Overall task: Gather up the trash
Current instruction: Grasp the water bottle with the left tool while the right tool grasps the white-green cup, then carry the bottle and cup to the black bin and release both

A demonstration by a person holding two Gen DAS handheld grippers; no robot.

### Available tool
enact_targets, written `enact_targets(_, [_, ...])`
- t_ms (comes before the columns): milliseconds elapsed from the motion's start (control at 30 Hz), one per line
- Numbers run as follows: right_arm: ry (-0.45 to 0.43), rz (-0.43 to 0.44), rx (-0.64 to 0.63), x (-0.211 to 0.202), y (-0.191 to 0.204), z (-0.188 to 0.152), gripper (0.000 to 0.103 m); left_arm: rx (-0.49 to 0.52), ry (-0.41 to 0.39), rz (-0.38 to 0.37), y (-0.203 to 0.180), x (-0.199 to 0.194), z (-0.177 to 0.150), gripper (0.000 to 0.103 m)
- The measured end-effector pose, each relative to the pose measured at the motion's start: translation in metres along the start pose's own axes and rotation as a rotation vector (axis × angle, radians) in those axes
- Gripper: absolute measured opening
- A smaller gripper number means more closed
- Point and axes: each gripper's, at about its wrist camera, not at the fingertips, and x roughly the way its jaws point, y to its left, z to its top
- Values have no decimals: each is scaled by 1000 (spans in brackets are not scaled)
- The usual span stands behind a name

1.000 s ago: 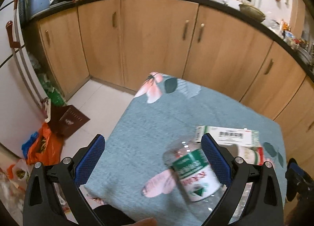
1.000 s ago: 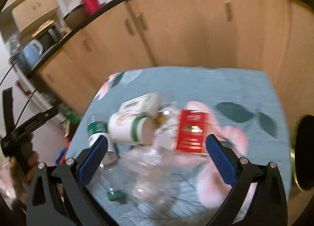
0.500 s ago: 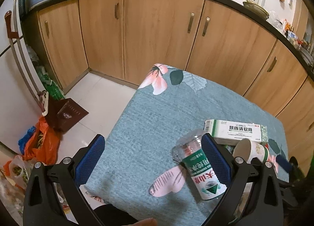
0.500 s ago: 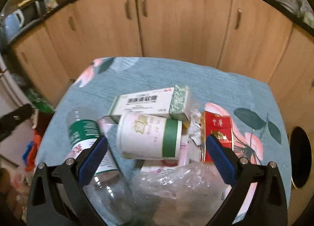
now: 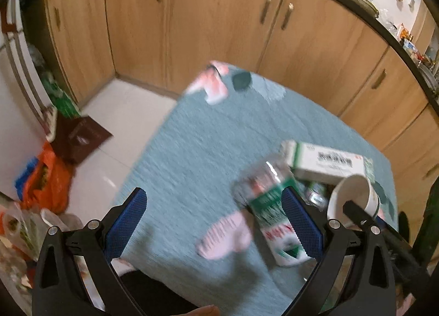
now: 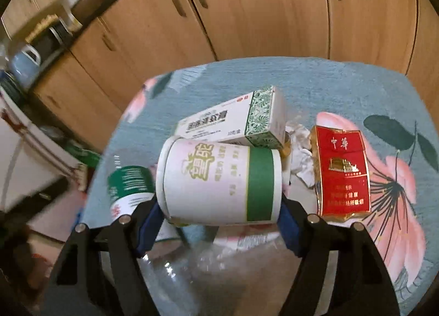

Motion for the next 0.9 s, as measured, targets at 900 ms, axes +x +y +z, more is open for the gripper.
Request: enact_targets(900, [-346,140,89,-146,-107,6,73,-115,114,14,-81,16,-42,58])
